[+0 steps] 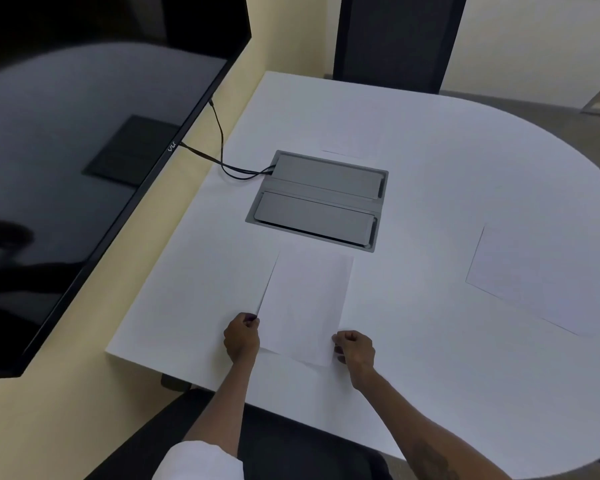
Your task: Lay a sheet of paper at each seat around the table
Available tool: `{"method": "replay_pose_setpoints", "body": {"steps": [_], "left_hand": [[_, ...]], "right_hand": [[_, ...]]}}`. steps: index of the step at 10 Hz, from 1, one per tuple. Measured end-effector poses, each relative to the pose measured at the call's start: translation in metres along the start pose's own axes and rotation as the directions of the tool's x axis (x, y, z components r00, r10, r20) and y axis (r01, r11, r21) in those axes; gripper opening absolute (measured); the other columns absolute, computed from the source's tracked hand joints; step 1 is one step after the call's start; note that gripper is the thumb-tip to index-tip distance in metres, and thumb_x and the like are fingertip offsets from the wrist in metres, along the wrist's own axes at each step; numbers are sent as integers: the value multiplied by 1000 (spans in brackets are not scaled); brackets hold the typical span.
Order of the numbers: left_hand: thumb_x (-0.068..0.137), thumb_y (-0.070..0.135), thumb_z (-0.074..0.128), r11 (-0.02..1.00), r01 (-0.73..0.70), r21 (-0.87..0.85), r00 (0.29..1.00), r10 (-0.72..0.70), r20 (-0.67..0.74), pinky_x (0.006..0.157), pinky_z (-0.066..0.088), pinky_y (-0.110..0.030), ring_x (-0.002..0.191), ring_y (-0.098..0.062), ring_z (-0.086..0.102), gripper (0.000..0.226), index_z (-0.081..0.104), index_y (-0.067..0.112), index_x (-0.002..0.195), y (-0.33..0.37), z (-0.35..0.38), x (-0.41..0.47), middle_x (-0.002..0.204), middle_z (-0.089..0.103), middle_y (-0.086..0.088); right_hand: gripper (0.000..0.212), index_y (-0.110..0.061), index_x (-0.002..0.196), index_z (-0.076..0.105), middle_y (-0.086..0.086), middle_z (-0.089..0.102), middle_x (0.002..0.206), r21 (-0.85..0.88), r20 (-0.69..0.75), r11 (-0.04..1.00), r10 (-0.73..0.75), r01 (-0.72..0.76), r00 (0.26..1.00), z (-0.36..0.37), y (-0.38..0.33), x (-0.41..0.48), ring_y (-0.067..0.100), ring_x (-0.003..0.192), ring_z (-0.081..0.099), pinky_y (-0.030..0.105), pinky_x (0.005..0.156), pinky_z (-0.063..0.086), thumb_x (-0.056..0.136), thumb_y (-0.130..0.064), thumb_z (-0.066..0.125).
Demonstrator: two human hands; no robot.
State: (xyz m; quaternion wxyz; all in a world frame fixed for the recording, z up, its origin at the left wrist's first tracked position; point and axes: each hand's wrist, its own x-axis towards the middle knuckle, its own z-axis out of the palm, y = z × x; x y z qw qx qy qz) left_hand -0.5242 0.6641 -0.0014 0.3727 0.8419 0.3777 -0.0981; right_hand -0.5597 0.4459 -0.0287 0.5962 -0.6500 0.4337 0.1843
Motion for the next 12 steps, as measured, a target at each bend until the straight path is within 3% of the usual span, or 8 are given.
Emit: {"method": "replay_pose_setpoints", "body": {"steps": [3,10,12], "left_hand": [[92,13,64,1000,6,-9,1000,-6,18,75,50,-34,98,-32,68,18,73,6,106,-8,3,16,106,75,-13],[87,13,72,995,63,-80,997,-67,-48,78,56,-39,93,-31,70,16,75,5,100,-8,-2,1,97,76,-13],[91,16,66,999,-9,-49,994,3,-112,78,57,-38,92,-27,69,15,74,7,101,4,4,-25,100,75,-9]], "right_hand": [[7,-2,85,75,9,71,76,-15,-62,1000,-21,20,998,9,3,7,20,60,62,39,79,62,82,-7,70],[16,-6,80,71,4,71,65,-126,-31,991,-53,49,998,-1,0,3,18,58,63,38,78,56,81,-21,77],[22,-11,83,69,4,73,76,-210,37,972,-99,105,994,-20,-9,-2,22,69,67,37,78,55,89,-32,67]]}}
